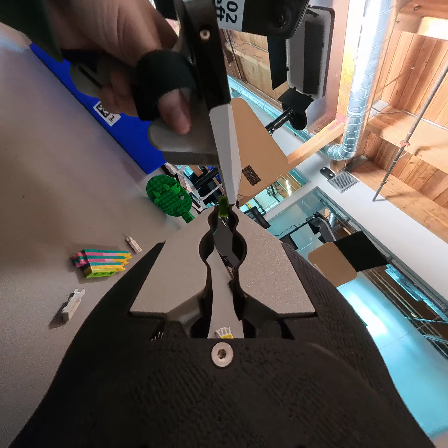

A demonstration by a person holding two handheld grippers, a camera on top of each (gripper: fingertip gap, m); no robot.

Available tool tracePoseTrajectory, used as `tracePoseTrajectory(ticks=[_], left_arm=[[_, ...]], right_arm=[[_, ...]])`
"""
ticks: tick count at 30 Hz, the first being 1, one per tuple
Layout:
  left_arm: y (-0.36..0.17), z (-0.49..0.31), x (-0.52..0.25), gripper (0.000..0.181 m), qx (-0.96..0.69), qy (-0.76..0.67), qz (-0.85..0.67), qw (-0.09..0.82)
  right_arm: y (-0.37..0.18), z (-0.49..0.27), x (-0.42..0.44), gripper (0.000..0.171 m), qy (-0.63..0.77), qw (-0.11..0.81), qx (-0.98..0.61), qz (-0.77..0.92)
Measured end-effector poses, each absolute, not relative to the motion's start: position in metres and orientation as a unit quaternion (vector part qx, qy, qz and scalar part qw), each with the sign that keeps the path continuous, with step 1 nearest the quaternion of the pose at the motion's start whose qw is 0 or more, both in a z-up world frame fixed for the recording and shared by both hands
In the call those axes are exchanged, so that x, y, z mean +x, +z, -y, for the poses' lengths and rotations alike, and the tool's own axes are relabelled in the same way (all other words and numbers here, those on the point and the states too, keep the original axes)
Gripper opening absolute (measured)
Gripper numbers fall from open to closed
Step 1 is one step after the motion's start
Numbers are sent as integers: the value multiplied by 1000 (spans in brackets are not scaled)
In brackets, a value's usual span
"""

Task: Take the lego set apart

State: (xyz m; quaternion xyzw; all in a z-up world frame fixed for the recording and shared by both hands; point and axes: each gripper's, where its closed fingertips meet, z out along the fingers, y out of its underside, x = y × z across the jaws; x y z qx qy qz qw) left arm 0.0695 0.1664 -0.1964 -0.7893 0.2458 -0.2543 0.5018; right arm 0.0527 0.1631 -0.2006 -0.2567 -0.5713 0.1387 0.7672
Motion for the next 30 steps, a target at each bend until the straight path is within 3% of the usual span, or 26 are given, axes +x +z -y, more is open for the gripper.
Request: tracePoseTrajectory(ticks=[1, 2, 5, 9, 13, 16, 21, 27, 28, 30], left_arm=[[-197, -165, 71, 11, -790, -261, -244, 498], [-198, -164, 72, 16, -793, -263, -242, 493], [-202, -167, 67, 4, -801, -231, -242, 497], [-204, -167, 61, 21, -807, -211, -231, 500], [-208, -162, 65, 3, -802, -217, -245, 501], [-202, -161, 46, 3, -804, -165, -245, 517], [-150, -154, -107, 3, -799, -11, -57, 598], [-167, -107, -301, 5, -831, 175, 132, 512], [-174, -99, -319, 30, -840, 186, 160, 483], [-183, -92, -337, 117, -846, 196, 194, 456]], right_arm=[[-201, -163, 53, 5, 138, 767, -257, 572], [-201, -163, 52, 5, 139, 767, -257, 572], [-201, -162, 52, 5, 140, 766, -256, 573], [-199, -161, 53, 5, 140, 770, -252, 570], [-202, -159, 51, 6, 134, 766, -247, 578], [-200, -159, 51, 28, 150, 768, -256, 568], [-206, -179, 49, 26, 170, 750, -310, 559], [-213, -187, 47, 19, 187, 734, -341, 557], [-214, -188, 47, 18, 189, 732, -346, 556], [-214, -191, 48, 17, 195, 729, -356, 551]])
